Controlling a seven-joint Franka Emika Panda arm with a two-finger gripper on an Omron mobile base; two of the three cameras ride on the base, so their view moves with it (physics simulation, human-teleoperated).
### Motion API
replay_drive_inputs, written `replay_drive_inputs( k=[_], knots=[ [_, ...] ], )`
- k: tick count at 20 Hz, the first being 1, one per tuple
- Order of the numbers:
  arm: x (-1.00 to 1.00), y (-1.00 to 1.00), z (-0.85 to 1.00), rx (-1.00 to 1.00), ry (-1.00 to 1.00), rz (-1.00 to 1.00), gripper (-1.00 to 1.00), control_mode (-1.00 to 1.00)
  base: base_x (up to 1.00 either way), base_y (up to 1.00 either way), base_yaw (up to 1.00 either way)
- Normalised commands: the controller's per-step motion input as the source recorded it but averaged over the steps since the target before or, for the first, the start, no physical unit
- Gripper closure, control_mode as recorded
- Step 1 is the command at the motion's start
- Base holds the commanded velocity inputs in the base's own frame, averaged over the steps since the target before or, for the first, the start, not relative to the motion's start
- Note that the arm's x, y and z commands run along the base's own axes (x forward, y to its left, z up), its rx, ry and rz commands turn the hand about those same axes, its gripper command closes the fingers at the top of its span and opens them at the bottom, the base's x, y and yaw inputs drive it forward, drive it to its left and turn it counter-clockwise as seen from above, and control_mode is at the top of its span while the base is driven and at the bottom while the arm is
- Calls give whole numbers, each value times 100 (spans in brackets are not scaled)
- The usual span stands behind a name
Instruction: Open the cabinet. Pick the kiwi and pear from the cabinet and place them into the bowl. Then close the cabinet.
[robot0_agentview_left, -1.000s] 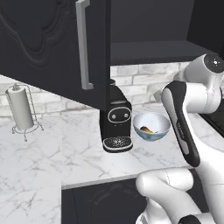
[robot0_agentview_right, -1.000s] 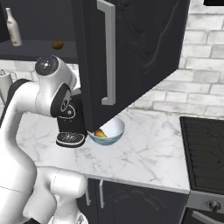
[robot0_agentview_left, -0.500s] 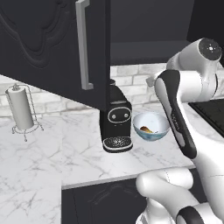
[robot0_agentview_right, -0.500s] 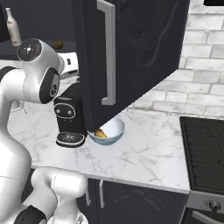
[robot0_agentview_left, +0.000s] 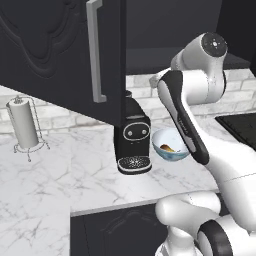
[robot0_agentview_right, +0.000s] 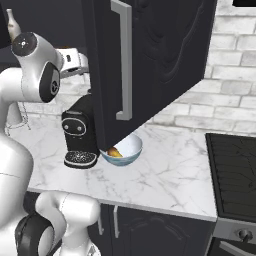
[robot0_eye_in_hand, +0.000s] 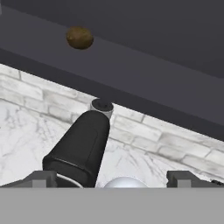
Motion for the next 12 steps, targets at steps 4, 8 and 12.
replay_drive_inputs(
  k=[4, 8, 12],
  knots=[
    [34, 30, 29, 3, -5, 0, -100, -100, 0, 0, 0],
    [47, 26, 14, 6, -2, 0, -100, -100, 0, 0, 0],
    [57, 21, 9, 8, 0, 0, -100, -100, 0, 0, 0]
  ],
)
